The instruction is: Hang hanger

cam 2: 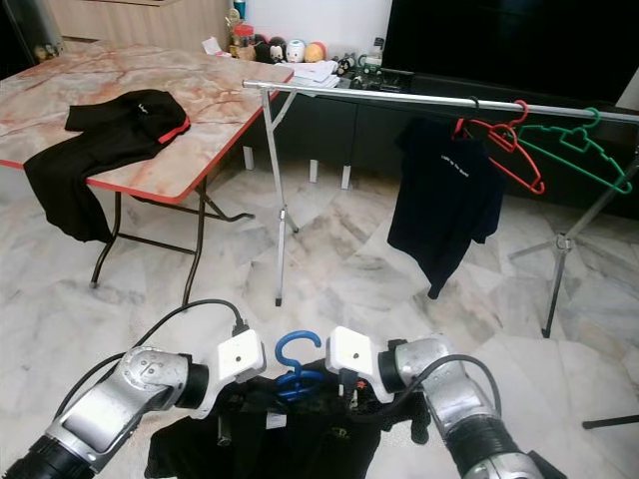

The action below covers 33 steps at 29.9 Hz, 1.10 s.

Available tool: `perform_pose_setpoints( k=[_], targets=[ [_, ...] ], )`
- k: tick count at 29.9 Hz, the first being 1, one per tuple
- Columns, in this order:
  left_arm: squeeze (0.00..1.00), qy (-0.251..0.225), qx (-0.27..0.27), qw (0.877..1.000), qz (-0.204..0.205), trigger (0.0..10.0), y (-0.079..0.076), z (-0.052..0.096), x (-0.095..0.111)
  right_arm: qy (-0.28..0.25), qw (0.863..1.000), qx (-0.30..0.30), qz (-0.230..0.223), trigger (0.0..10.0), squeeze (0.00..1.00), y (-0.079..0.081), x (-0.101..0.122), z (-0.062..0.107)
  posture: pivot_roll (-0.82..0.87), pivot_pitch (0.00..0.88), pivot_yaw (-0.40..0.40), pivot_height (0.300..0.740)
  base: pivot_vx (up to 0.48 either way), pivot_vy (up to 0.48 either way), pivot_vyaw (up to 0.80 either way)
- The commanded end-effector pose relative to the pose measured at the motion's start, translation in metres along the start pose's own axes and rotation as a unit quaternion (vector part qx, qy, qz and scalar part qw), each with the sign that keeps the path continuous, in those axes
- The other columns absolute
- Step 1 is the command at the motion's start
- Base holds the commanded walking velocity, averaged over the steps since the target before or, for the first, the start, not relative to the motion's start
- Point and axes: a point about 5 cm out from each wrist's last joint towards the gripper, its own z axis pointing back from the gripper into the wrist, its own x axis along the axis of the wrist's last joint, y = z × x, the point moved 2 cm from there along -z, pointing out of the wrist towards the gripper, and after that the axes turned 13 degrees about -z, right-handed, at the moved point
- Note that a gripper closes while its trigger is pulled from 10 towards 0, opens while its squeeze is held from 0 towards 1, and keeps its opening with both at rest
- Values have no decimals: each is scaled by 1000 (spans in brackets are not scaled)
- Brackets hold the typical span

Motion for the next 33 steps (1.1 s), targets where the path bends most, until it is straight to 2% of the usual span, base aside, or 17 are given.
perform_pose_setpoints(
  k=[1,3,5,7,17,19,21,22,23,24,25,27,28,29,31,32,33],
  targets=[
    [0,13,45,999,-4,0,12,8,-4,20,999,28,7,10000,1000,4,0,4,110,53,-27,740,0,0,0],
    [0,16,61,998,-2,0,15,9,-6,39,999,29,10,10000,1000,4,-4,8,110,53,-27,740,0,0,0],
    [0,21,80,997,5,0,18,12,-11,50,999,-3,19,10000,1000,-3,-7,13,108,42,-26,740,0,0,0],
    [0,26,107,994,18,0,20,14,-18,32,999,-44,5,10000,1000,-12,-4,21,109,36,-25,740,0,0,0],
    [0,26,176,983,43,0,24,17,-29,28,995,-95,0,10000,1000,-21,-6,28,105,18,-20,740,0,0,0],
    [0,34,238,970,41,0,35,19,-31,1,985,-172,-17,10000,1000,-32,-7,29,107,11,-20,740,0,0,0],
    [0,36,259,964,39,118,38,20,-31,-6,973,-231,-27,10000,1000,-40,-11,32,106,3,-19,740,0,0,0],
    [0,36,259,964,39,118,38,20,-31,-6,973,-231,-27,10000,1000,-40,-11,32,106,3,-19,740,0,0,0],
    [0,40,282,958,35,7451,41,22,-32,-9,955,-294,-37,10000,1000,-48,-16,36,106,1,-15,740,0,0,0],
    [0,44,296,953,38,10000,42,23,-34,-19,938,-342,-60,10000,824,-54,-20,40,104,0,-14,740,0,0,0],
    [0,49,308,949,48,10000,43,24,-37,-37,911,-398,-96,10000,0,-60,-27,44,102,0,-12,740,0,0,0],
    [0,58,329,941,61,10000,43,25,-44,-78,849,-480,-207,10000,0,-63,-49,47,100,0,-9,740,0,0,0],
    [0,61,336,938,62,10000,44,26,-45,-88,828,-496,-245,10000,0,-61,-58,47,100,0,-9,740,0,0,0],
    [0,60,357,928,84,10000,44,27,-50,-90,805,-501,-303,10000,0,-49,-83,35,103,0,-9,740,0,0,0],
    [0,56,378,919,95,10000,44,29,-52,-91,781,-511,-348,10000,0,-37,-102,26,103,0,-7,740,0,0,0],
    [0,49,396,910,113,10000,43,31,-55,-70,753,-523,-394,10000,0,-19,-128,16,104,0,-5,740,0,0,0],
    [0,41,409,902,128,10000,42,32,-57,-51,731,-533,-422,10000,0,-5,-146,9,105,0,-3,740,0,0,0]
  ],
)
